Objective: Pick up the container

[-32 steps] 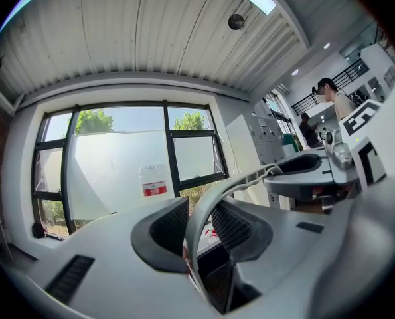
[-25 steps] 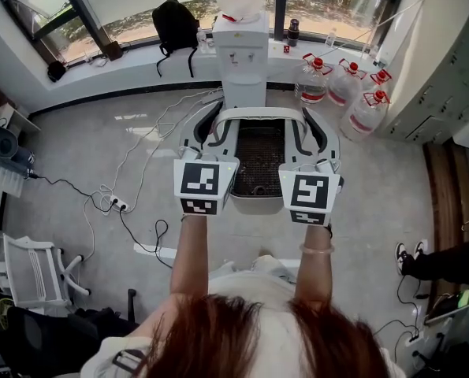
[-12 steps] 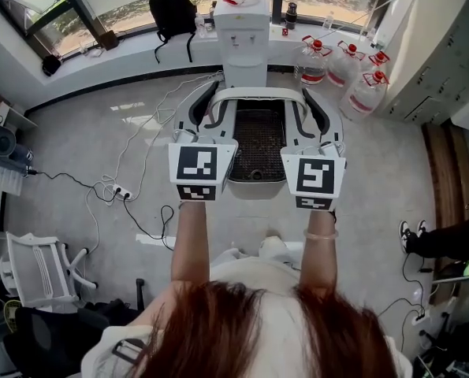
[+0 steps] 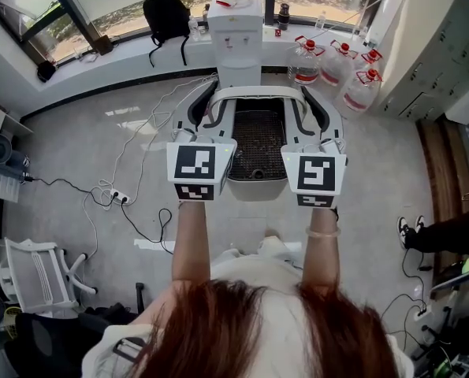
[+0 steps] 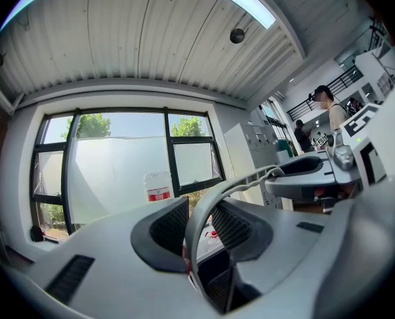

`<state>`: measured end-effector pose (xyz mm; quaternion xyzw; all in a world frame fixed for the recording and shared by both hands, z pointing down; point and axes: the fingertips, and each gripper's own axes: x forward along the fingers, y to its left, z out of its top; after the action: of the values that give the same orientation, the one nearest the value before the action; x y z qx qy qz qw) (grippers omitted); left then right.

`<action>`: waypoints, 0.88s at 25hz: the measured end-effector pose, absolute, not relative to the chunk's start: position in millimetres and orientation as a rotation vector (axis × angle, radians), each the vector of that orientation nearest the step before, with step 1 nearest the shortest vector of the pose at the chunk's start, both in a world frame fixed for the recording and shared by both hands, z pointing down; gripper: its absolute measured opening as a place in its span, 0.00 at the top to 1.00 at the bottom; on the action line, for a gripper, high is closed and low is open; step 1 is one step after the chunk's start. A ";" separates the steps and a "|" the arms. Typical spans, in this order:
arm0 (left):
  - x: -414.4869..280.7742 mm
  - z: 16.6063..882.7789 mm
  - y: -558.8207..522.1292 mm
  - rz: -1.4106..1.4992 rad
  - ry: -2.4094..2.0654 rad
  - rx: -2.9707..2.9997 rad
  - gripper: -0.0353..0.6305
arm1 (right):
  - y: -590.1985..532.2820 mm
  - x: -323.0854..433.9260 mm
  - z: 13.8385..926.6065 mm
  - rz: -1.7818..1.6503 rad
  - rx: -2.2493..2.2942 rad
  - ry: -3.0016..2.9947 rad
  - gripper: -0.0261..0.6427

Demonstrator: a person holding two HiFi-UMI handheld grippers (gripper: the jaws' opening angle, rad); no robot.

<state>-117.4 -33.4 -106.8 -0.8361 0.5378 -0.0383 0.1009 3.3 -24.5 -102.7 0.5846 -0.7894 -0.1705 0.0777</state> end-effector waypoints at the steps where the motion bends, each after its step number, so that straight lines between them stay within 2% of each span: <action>1: -115.7 -107.4 -33.5 -0.113 1.586 -2.472 0.78 | -24.5 5.1 -103.5 -0.513 1.754 -2.361 0.81; 22: -107.2 -104.1 -26.8 -0.130 1.572 -2.490 0.78 | -16.2 13.3 -99.7 -0.491 1.771 -2.360 0.81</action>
<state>-107.2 -26.8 -104.1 -0.8407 0.5309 -0.0438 0.0969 13.3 -16.2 -99.7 0.5903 -0.7868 -0.1636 0.0752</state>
